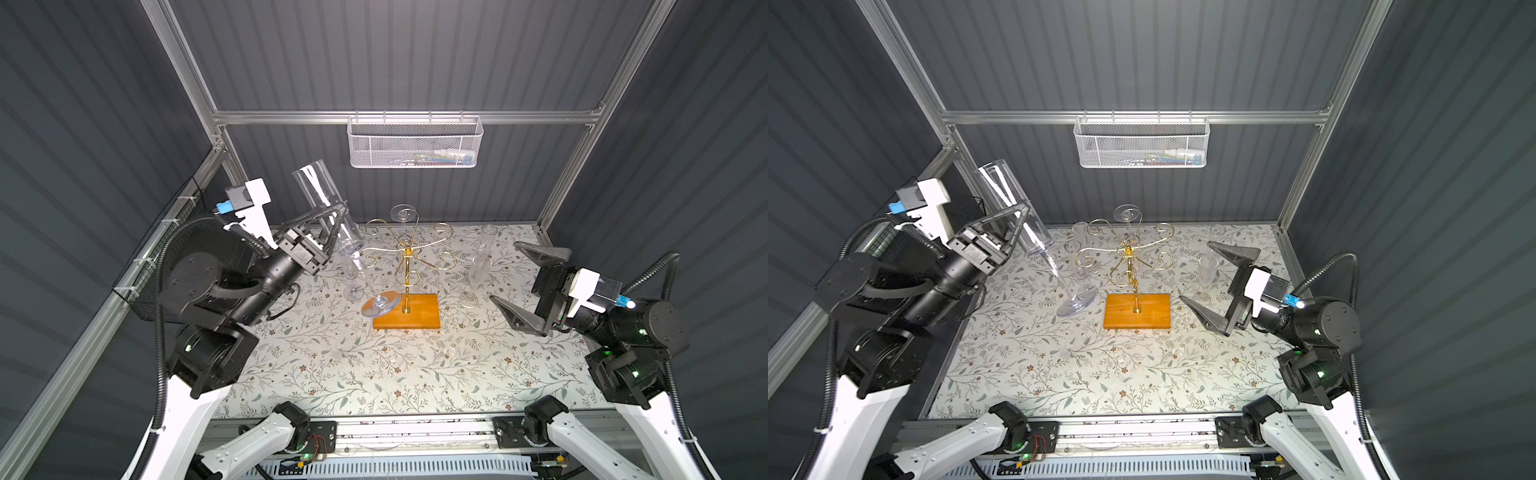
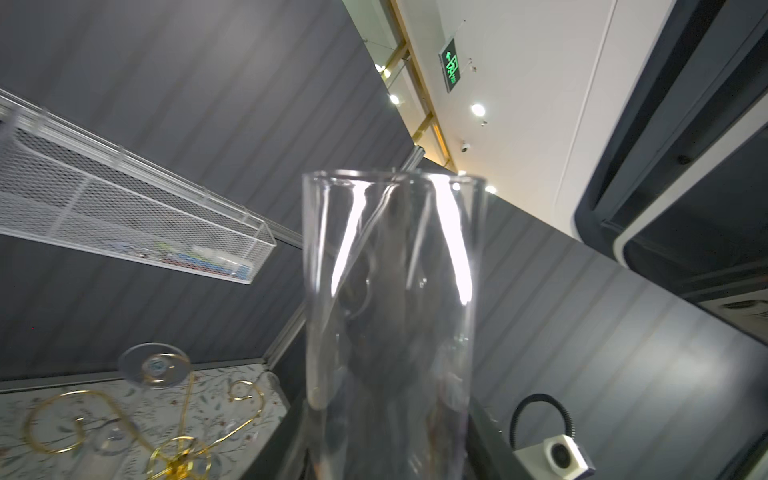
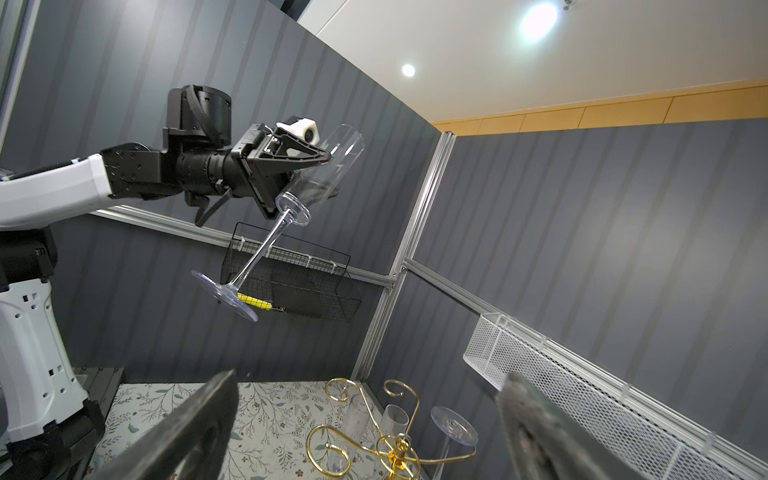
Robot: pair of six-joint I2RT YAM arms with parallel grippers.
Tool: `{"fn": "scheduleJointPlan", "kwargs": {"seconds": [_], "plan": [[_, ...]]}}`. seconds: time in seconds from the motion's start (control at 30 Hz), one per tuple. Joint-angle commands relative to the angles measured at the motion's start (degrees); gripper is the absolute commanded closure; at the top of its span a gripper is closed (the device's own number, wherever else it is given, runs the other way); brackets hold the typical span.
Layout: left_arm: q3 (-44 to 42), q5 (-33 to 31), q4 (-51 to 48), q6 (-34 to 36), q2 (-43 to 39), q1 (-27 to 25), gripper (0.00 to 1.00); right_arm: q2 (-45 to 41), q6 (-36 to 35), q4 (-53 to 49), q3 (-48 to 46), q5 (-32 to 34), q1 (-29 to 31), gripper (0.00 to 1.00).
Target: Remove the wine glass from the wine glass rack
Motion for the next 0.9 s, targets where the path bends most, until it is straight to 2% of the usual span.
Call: {"fn": "scheduleJointPlan", "kwargs": {"seconds": [0.0,0.2,0.37,0.57,0.87], "plan": [[-1.7,-9.4,-8.2,11.3,-3.5,0.1,0.59,-1.9,1.7,-0.2,-1.2,1.5,0.0,0.01],[-11.9,-20.0,-8.9,19.2,-11.0,0.1,0.59,-4.2,1.4,-2.2,-2.5,2.8,0.1,0.01],[-20.7,-24.3,-7.1,23.7,-14.2,0.1,0.59,-5.4,0.7,-3.8,-2.9,3.7,0.1,0.01],[-32.0,-28.4,-0.5,25.7,-16.4,0.1,0.57,-6.4,-1.1,-6.8,-3.0,5.1,0.1,0.01],[-47.5,-34.8,15.9,27.1,-19.0,0.1,0.6,-7.5,-2.1,-7.8,-5.0,6.9,0.0,0.01]]}}
